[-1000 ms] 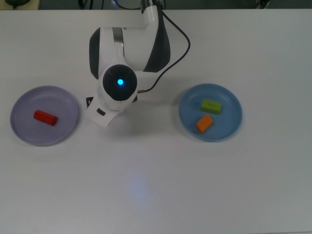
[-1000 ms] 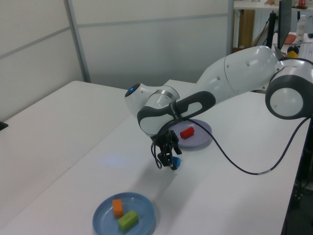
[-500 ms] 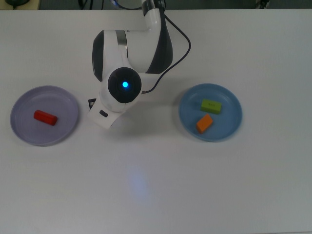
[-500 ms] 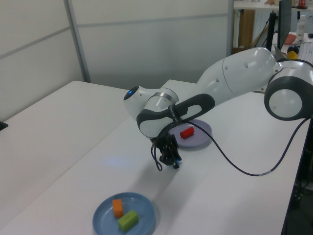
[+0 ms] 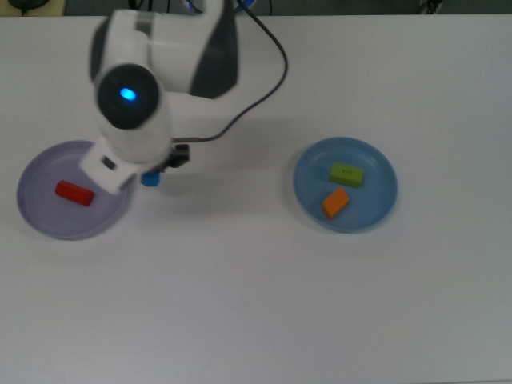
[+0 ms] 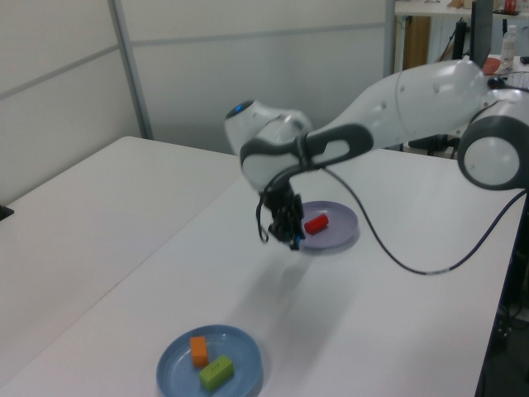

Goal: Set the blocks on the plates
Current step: 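Carry the blue block onto the lavender plate and release it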

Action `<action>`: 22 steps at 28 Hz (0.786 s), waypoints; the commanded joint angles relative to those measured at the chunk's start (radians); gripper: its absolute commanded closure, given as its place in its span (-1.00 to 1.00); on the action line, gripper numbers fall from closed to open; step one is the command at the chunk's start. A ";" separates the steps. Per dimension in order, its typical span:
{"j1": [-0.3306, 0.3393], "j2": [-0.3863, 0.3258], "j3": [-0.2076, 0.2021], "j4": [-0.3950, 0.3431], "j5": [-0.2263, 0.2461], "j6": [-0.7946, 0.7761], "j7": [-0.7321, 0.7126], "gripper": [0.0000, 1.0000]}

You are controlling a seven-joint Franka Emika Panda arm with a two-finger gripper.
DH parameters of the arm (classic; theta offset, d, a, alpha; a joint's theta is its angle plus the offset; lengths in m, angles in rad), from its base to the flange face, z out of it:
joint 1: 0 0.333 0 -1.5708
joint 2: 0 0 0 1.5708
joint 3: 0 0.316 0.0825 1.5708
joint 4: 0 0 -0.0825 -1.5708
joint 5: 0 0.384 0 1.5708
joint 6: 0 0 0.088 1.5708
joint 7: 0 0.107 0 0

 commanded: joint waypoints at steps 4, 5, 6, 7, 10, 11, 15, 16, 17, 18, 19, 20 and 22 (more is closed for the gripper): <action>-0.116 -0.034 -0.008 -0.017 0.014 -0.005 -0.041 1.00; -0.125 -0.033 -0.011 -0.019 0.002 -0.005 -0.046 1.00; -0.130 -0.031 -0.017 -0.022 -0.011 -0.005 -0.052 1.00; -0.139 -0.024 -0.028 -0.026 -0.027 -0.005 -0.058 0.98; -0.142 -0.008 -0.037 -0.026 -0.032 -0.005 -0.070 0.93; -0.142 -0.002 -0.038 -0.026 -0.034 -0.005 -0.072 0.93; -0.142 0.013 -0.043 -0.028 -0.046 -0.005 -0.072 0.70; -0.142 0.015 -0.043 -0.029 -0.046 -0.005 -0.072 0.69; -0.142 0.016 -0.041 -0.034 -0.046 -0.005 -0.072 0.67; -0.140 0.018 -0.043 -0.037 -0.054 -0.005 -0.071 0.55; -0.140 0.018 -0.043 -0.037 -0.057 -0.005 -0.071 0.50; -0.140 0.019 -0.043 -0.037 -0.061 -0.005 -0.071 0.44; -0.140 0.019 -0.043 -0.037 -0.066 -0.005 -0.072 0.37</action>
